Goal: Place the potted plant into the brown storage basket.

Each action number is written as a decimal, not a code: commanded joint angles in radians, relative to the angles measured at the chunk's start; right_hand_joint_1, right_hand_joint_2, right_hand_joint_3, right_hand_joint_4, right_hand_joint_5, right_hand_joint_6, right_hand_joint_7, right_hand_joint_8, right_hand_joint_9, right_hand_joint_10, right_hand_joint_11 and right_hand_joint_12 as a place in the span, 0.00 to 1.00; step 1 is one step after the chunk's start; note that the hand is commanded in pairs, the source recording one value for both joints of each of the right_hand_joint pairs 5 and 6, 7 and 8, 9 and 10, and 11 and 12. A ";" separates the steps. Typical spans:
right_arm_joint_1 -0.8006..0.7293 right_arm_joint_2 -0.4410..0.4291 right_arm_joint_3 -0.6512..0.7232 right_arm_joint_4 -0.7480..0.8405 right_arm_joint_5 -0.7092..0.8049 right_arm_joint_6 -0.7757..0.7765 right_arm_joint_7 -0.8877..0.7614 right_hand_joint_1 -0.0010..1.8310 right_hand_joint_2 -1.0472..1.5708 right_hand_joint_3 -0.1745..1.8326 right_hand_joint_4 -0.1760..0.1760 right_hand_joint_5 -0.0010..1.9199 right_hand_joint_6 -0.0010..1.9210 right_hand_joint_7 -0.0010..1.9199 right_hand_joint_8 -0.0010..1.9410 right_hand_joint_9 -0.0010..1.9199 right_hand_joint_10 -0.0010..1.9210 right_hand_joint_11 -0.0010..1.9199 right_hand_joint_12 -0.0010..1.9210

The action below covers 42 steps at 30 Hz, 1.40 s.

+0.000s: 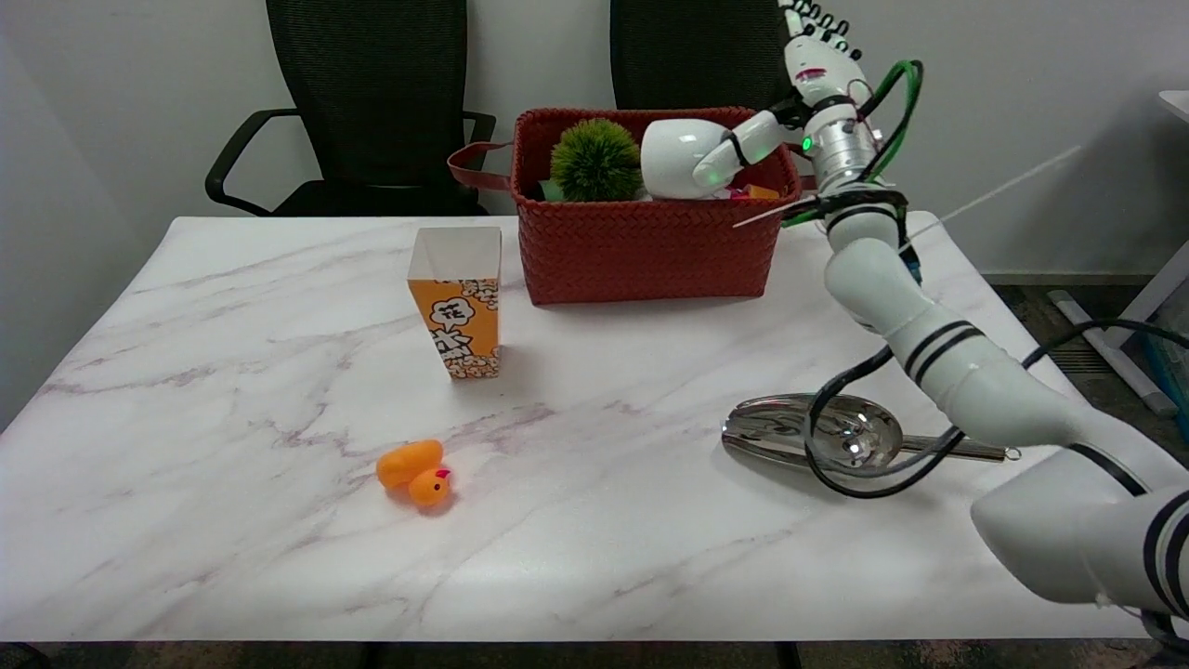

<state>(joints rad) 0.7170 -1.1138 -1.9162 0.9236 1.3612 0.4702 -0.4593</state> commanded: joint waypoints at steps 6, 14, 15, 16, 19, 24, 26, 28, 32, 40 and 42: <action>-0.436 0.096 0.169 0.579 0.176 0.269 -0.226 0.51 0.25 0.00 0.50 0.00 0.00 0.00 0.00 0.04 0.04 0.00 0.00; -0.572 0.090 0.068 0.717 0.014 0.499 -0.228 0.56 0.27 0.04 0.50 0.03 0.03 0.00 0.00 0.07 0.07 0.04 0.04; -0.588 0.089 0.055 0.727 -0.012 0.532 -0.229 0.58 0.28 0.08 0.50 0.04 0.04 0.01 0.01 0.08 0.08 0.05 0.05; -0.603 0.087 0.038 0.736 -0.041 0.567 -0.231 0.58 0.28 0.11 0.50 0.04 0.04 0.01 0.01 0.08 0.08 0.05 0.05; -0.638 0.083 -0.042 0.751 -0.122 0.676 -0.250 0.61 0.31 0.19 0.50 0.04 0.04 0.02 0.02 0.09 0.09 0.06 0.06; -0.681 0.061 -0.215 0.742 -0.175 0.863 -0.290 0.65 0.36 0.27 0.50 0.04 0.04 0.07 0.07 0.10 0.10 0.07 0.07; -0.696 0.036 -0.258 0.732 -0.188 0.939 -0.315 0.65 0.38 0.30 0.50 0.03 0.03 0.08 0.08 0.10 0.10 0.08 0.08; -0.714 0.002 -0.304 0.705 -0.222 1.013 -0.345 0.65 0.39 0.32 0.50 0.03 0.03 0.09 0.09 0.11 0.11 0.09 0.09; -0.738 -0.067 -0.364 0.629 -0.296 1.110 -0.361 0.67 0.48 0.48 0.50 0.02 0.02 0.16 0.16 0.18 0.17 0.13 0.13; -0.745 -0.145 -0.469 0.521 -0.309 1.243 -0.388 0.70 0.63 0.64 0.50 0.01 0.01 0.42 0.42 0.45 0.45 0.36 0.36; -0.747 -0.154 -0.485 0.504 -0.306 1.246 -0.400 0.70 0.63 0.66 0.50 0.02 0.02 0.44 0.43 0.46 0.46 0.37 0.37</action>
<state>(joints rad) 0.0681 -1.1256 -2.1489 1.5484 1.1794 1.3763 -0.7636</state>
